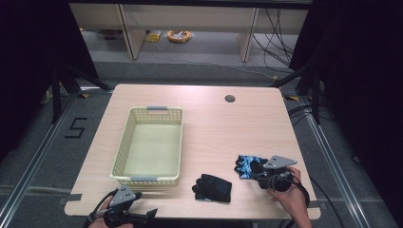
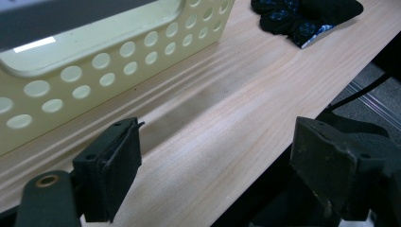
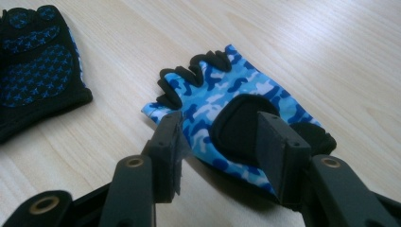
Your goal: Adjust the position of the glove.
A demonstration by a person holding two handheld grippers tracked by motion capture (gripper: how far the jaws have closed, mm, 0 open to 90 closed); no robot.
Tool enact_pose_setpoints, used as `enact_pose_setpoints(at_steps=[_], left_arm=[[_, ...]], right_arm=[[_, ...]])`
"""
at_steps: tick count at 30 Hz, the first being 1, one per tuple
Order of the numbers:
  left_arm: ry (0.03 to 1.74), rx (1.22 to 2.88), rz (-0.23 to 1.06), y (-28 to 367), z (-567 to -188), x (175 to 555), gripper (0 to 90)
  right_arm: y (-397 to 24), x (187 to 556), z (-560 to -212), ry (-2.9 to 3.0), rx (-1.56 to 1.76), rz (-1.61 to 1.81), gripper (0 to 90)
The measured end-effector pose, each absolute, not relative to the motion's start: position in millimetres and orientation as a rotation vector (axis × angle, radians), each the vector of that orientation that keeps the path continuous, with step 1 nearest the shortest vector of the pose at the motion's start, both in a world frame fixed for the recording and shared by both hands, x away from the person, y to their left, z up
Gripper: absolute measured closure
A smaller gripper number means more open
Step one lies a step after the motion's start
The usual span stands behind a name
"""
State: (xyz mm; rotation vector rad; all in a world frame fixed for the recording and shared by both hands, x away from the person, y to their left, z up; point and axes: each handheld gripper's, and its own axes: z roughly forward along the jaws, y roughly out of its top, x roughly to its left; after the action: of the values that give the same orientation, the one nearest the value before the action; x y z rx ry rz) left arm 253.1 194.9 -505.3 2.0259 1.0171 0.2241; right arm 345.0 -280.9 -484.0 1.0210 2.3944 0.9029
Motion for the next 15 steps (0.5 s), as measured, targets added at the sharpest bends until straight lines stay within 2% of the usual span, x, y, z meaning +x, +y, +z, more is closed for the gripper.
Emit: enact_pose_setpoints(at_steps=[6,15], left_arm=[[1.018,2.025,0.223,195,-505,253,16.5],[1.021,2.022,0.225,195,-506,253,16.5]], right_arm=[[-276,352,-487,2.429,1.009,0.888,54.7],[-282,359,-501,2.457,0.985,0.874,61.9]])
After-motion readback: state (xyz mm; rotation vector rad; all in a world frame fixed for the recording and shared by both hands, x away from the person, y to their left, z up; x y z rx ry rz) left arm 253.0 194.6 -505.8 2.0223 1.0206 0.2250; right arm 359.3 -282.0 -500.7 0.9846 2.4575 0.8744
